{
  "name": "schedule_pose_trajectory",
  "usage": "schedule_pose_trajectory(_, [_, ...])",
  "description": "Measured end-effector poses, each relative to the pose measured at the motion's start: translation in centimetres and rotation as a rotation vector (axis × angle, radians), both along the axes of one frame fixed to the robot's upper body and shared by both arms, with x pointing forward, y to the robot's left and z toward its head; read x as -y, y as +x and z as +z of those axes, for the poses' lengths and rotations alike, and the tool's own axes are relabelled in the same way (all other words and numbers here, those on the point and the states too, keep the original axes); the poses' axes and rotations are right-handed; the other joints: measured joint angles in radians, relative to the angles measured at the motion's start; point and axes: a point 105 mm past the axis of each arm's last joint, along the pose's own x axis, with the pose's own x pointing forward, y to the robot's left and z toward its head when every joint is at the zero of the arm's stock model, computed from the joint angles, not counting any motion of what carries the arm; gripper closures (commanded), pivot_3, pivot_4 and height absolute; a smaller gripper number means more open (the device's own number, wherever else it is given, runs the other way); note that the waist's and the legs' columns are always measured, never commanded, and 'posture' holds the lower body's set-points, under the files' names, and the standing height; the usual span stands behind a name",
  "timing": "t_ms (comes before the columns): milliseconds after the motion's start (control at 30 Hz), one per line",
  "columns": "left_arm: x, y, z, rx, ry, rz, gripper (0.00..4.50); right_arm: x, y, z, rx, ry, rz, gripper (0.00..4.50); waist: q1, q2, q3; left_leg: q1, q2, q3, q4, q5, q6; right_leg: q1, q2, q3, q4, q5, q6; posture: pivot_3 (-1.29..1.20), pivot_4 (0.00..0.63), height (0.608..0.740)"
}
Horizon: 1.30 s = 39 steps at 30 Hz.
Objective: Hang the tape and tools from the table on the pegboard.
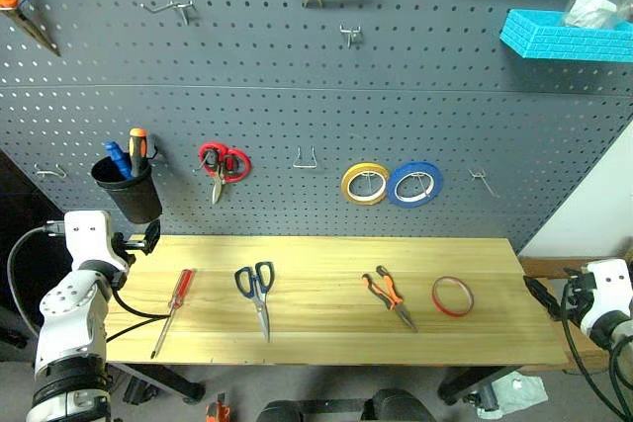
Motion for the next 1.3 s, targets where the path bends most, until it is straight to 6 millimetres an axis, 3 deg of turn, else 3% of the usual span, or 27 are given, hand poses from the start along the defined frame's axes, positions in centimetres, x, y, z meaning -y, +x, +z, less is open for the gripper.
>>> schedule_pose_trajectory(300, [0.8,-0.1,-0.1,-0.005,0.03,-0.063,0.02,-0.8,0.0,0.1,0.001,-0.008,0.038,0.0,0.0,0.0,0.0,0.0,0.0,0.003,0.0,-0.001,0.0,-0.001,0.001,0.003,0.0,0.0,0.001,-0.04,0.0,0.74])
schedule_pose_trajectory(533, [8.8,-0.5,0.0,-0.053,0.039,-0.515,0.02,-4.5,-1.3,-0.1,-0.063,0.019,0.199,0.0,0.001,0.0,0.0,0.001,0.001,0.004,0.0,-0.001,0.0,-0.001,0.001,0.005,0.0,0.0,0.001,-0.05,0.003,0.74])
schedule_pose_trajectory(700, [11.7,-1.1,0.4,-0.093,-0.006,-0.674,0.02,-6.8,-2.7,0.0,-0.132,0.072,0.274,0.0,-0.004,0.001,0.001,0.001,0.002,0.005,0.0,-0.001,0.0,-0.002,0.002,0.005,0.0,0.0,0.001,-0.09,0.022,0.74])
schedule_pose_trajectory(867, [15.2,-2.1,-0.5,-0.234,-0.026,-0.878,0.02,-10.6,-4.2,0.8,-0.232,0.125,0.38,0.0,-0.019,0.004,0.007,0.001,0.001,0.005,0.0,-0.001,0.0,-0.002,0.003,0.006,0.0,0.0,0.001,-0.12,0.041,0.74])
schedule_pose_trajectory(1033, [19.3,-2.7,0.3,-0.26,-0.019,-1.102,0.02,-13.0,-3.4,0.4,-0.285,0.077,0.41,0.0,-0.032,0.0,0.019,0.0,0.001,0.005,0.001,-0.001,0.0,-0.002,0.003,0.008,-0.001,0.0,0.001,-0.13,0.055,0.74])
schedule_pose_trajectory(1167, [21.0,-4.1,1.0,-0.294,-0.018,-1.297,0.02,-14.2,-1.7,0.4,-0.278,0.037,0.393,0.0,-0.052,0.001,0.026,-0.002,0.001,0.006,0.0,-0.001,0.0,-0.005,0.004,0.009,-0.001,0.0,0.001,-0.14,0.07,0.74])
schedule_pose_trajectory(1300, [22.7,-5.7,1.4,-0.394,-0.129,-1.485,0.02,-15.1,0.7,-0.3,-0.277,0.012,0.349,0.0,-0.06,-0.002,0.046,-0.003,0.001,0.005,0.0,-0.001,0.0,-0.007,0.005,0.009,0.0,0.0,0.001,-0.15,0.106,0.74])
